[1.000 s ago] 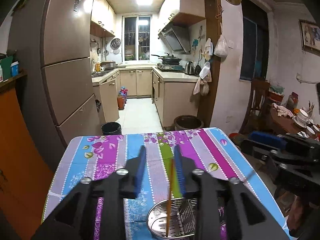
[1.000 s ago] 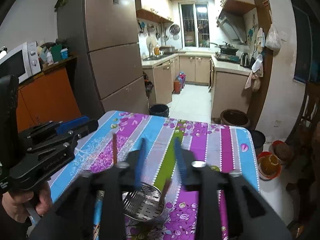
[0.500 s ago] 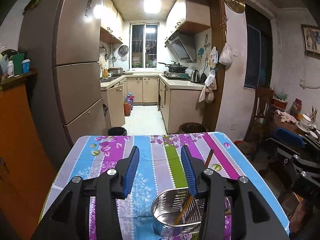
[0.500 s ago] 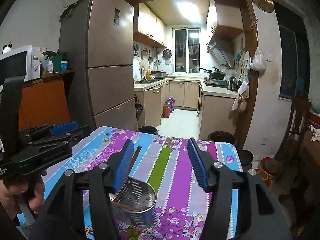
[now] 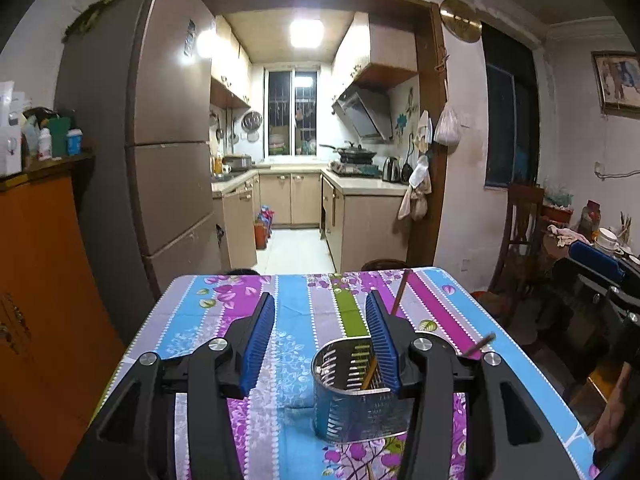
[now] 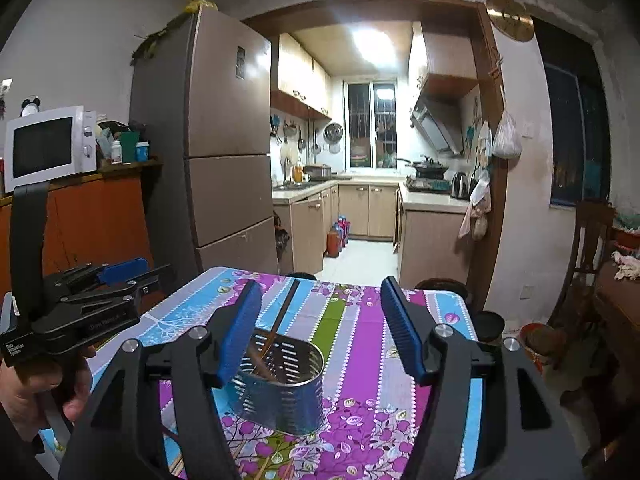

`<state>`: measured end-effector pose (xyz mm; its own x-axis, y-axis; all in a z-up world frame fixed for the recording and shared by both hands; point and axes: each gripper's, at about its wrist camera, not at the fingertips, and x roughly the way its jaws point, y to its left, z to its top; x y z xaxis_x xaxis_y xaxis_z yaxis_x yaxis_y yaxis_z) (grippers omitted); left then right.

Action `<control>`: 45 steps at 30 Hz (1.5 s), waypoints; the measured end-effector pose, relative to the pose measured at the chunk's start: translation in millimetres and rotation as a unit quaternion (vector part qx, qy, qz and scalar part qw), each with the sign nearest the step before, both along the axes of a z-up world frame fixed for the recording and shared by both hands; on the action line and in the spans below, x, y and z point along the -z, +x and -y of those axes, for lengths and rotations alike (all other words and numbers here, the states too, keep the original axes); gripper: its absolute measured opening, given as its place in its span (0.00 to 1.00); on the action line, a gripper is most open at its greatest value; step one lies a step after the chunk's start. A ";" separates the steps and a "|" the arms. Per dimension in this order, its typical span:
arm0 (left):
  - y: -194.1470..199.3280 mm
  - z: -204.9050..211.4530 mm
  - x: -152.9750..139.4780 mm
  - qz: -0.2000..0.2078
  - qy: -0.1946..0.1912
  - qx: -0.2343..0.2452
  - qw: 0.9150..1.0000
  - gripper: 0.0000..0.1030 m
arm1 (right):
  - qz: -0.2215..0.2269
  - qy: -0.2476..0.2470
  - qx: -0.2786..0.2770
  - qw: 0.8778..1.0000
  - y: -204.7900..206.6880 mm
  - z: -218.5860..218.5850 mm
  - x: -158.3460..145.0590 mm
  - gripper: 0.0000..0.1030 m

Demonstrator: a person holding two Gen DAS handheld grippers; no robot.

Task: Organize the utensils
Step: 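Move both open tools back over the remaining chopsticks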

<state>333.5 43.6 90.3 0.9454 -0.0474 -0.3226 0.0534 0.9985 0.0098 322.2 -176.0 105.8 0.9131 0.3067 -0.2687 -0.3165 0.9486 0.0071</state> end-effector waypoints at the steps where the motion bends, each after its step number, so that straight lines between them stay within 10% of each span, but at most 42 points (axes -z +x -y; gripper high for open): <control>1: -9.8 0.1 0.1 0.007 0.002 -0.001 1.000 0.50 | 0.005 0.001 0.000 1.000 -7.3 1.1 -0.3 0.60; 10: -111.3 -0.7 10.9 0.059 -0.001 0.007 0.998 0.59 | 0.033 0.018 -0.012 0.999 -96.2 11.6 14.1 0.66; 21: -227.0 -30.9 100.0 0.034 0.007 0.004 0.999 0.62 | 0.021 0.018 -0.039 0.999 -205.2 8.9 81.4 0.66; 26: -250.2 -39.7 152.3 -0.004 0.004 0.005 1.000 0.62 | -0.053 0.029 -0.061 0.996 -235.4 -11.9 145.6 0.25; 29: -258.2 -41.0 179.7 -0.026 0.004 0.008 1.000 0.61 | -0.101 0.010 -0.075 0.992 -244.5 -31.9 185.6 0.17; 45: -285.6 -15.6 221.6 -0.052 0.030 0.053 0.997 0.50 | -0.118 -0.033 -0.045 0.991 -242.7 -70.3 240.7 0.12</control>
<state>47.8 59.2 -131.3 0.8977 -0.1224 -0.4234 0.1617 0.9851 0.0581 79.5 -105.6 -134.9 0.7921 0.3590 -0.4937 -0.3972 0.9173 0.0299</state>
